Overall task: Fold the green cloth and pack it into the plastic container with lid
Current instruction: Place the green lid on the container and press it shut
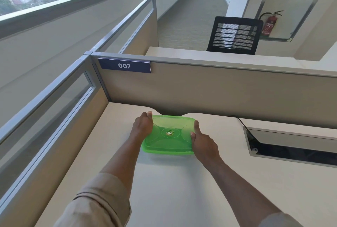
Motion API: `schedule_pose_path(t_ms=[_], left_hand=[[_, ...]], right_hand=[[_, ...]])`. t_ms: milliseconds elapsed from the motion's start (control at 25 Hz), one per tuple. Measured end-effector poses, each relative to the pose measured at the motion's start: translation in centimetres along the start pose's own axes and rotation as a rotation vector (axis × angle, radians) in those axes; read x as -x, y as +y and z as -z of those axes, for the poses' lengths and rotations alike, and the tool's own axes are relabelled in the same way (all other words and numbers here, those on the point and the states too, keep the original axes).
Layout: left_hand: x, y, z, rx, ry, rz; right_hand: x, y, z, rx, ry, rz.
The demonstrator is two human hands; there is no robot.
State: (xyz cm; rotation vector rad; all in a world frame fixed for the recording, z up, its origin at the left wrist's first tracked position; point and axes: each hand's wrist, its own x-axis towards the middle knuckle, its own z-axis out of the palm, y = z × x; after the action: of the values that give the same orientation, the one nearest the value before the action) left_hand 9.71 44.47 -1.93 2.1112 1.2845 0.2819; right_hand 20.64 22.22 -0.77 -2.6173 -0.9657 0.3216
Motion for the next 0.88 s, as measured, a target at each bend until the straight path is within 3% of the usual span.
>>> schedule_pose_path(t_ms=[320, 560, 680, 760, 880], left_hand=[[-0.5, 0.1, 0.1, -0.096, 0.001, -0.025], [2.7, 1.0, 0.3, -0.023, 0.123, -0.043], [5.5, 1.6, 0.4, -0.195, 0.233, -0.185], [7.0, 2.0, 0.0, -0.261, 0.273, -0.333], [8.7, 2.3, -1.5, -0.288, 0.143, -0.456]], right_hand=[[-0.1, 0.1, -0.4, -0.007, 0.033, 0.013], [-0.3, 0.2, -0.7, -0.02, 0.04, -0.003], [0.1, 0.0, -0.3, 0.001, 0.053, -0.022], [0.5, -0.5, -0.2, 0.052, 0.173, -0.005], [0.6, -2.1, -0.4, 0.09, 0.292, 0.13]])
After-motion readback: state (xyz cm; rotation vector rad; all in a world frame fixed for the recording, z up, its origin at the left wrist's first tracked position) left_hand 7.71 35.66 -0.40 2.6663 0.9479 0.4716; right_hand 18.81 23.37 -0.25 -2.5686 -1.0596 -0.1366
